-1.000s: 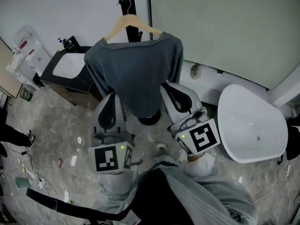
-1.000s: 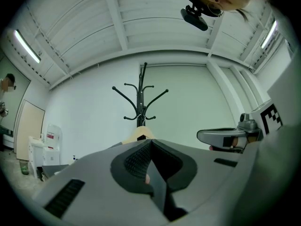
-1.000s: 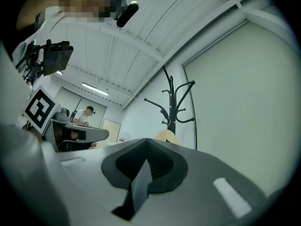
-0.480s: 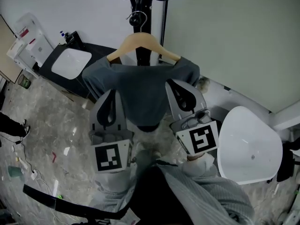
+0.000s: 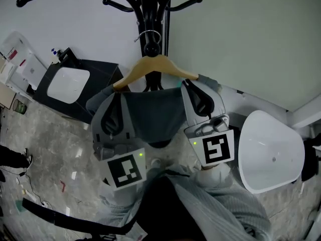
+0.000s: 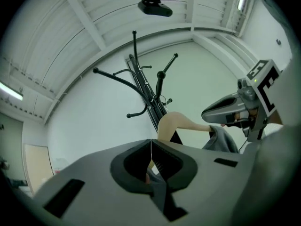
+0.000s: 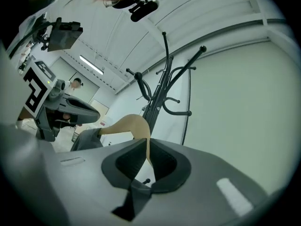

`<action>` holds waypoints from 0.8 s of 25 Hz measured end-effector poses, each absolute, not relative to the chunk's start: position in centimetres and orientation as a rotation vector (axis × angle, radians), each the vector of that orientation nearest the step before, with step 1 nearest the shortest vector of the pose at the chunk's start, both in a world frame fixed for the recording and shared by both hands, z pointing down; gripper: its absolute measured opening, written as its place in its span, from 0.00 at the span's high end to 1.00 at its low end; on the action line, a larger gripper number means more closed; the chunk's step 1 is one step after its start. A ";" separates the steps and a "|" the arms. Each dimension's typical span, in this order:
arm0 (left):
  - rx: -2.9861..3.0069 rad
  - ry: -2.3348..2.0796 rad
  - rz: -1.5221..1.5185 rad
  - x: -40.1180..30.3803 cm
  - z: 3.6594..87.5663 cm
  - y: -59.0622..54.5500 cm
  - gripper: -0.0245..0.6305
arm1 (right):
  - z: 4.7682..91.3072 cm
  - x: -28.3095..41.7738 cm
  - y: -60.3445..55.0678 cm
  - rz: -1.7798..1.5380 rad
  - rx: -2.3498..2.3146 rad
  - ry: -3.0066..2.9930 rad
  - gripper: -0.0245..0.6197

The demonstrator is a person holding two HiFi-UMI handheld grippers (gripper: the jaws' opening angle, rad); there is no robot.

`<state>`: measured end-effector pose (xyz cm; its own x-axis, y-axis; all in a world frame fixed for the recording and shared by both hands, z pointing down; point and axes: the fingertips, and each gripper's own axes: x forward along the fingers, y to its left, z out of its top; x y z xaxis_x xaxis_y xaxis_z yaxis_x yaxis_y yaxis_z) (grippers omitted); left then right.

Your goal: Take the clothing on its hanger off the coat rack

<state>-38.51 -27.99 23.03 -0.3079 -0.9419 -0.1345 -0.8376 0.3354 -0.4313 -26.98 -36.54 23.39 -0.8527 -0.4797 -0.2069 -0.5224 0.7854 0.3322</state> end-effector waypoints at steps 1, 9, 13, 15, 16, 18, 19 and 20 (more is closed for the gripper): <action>-1.560 2.238 -0.430 -38.8 23.0 -28.2 0.95 | 23.4 -27.3 -36.8 0.608 -0.824 2.860 0.95; -1.523 2.190 -0.620 -39.5 23.8 -30.8 0.76 | 23.9 -28.5 -39.0 0.752 -0.871 2.903 0.89; -1.486 2.148 -0.767 -39.4 24.9 -31.8 0.70 | 24.4 -29.2 -39.1 0.829 -0.787 2.967 0.76; -1.472 2.122 -0.869 -39.4 25.7 -32.3 0.70 | 25.0 -29.6 -39.0 0.874 -0.748 3.017 0.72; -1.462 2.119 -0.900 -39.5 26.1 -32.5 0.70 | 25.4 -29.8 -39.0 0.905 -0.735 3.042 0.70; -1.412 2.126 -0.939 -40.0 26.3 -32.9 0.70 | 26.1 -30.3 -39.3 0.961 -0.726 3.076 0.69; -1.369 2.129 -0.956 -40.3 26.2 -33.0 0.70 | 26.3 -30.5 -39.5 0.980 -0.729 3.085 0.68; -1.322 2.129 -0.972 -40.5 26.1 -33.2 0.70 | 26.4 -30.7 -39.7 0.996 -0.740 3.090 0.69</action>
<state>-40.52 -33.17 26.11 -0.4396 -0.8981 -0.0093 -0.5813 0.2924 -0.7593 -30.70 -39.74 26.43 -0.8846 -0.4645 0.0416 -0.3528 0.7249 0.5916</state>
